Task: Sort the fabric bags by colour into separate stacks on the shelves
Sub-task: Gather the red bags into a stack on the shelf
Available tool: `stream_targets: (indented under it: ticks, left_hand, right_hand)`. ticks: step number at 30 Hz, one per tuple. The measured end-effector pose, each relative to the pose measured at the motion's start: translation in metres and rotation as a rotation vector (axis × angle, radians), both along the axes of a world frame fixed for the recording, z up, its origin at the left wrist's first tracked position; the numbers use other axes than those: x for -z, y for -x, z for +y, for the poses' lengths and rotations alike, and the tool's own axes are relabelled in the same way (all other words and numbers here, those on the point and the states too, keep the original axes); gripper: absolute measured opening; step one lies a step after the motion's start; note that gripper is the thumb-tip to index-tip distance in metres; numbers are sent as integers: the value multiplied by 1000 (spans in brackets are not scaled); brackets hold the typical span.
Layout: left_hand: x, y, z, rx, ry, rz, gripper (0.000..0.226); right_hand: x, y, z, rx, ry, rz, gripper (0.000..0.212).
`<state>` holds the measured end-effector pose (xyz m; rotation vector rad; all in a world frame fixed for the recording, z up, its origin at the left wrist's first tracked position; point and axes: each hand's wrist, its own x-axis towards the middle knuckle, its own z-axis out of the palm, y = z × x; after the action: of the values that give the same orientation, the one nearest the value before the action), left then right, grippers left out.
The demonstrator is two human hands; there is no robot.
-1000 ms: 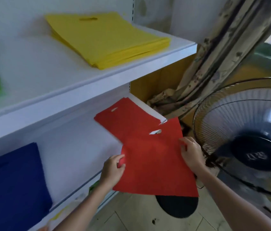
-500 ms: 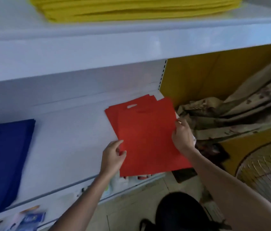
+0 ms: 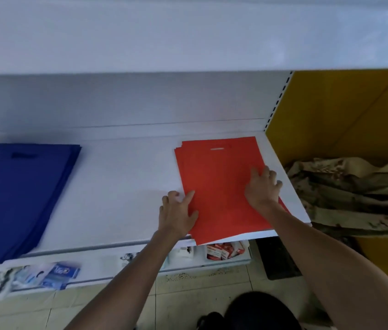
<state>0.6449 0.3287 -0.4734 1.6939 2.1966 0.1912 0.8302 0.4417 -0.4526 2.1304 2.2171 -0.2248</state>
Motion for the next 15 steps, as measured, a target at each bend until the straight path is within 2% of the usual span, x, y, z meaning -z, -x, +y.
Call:
stream_targets:
  ticks: [2,7,12,15]
  left_hand:
    - [-7,8,-11,-58,-54,-73,56]
    - [-45,60,-61,-242,-224,-104,45]
    - [-90,125,-144,-403,-340,-25,35]
    - [-119,166,-193,-513,-360,4,36]
  right_hand:
    - [-8,14,-7,-133,-73,82,55]
    - [-30,80,-37,-348,-62,253,59]
    - [-68,178,-99,-522,64,479,57]
    - [-99,242,-144,-682,93,539,55]
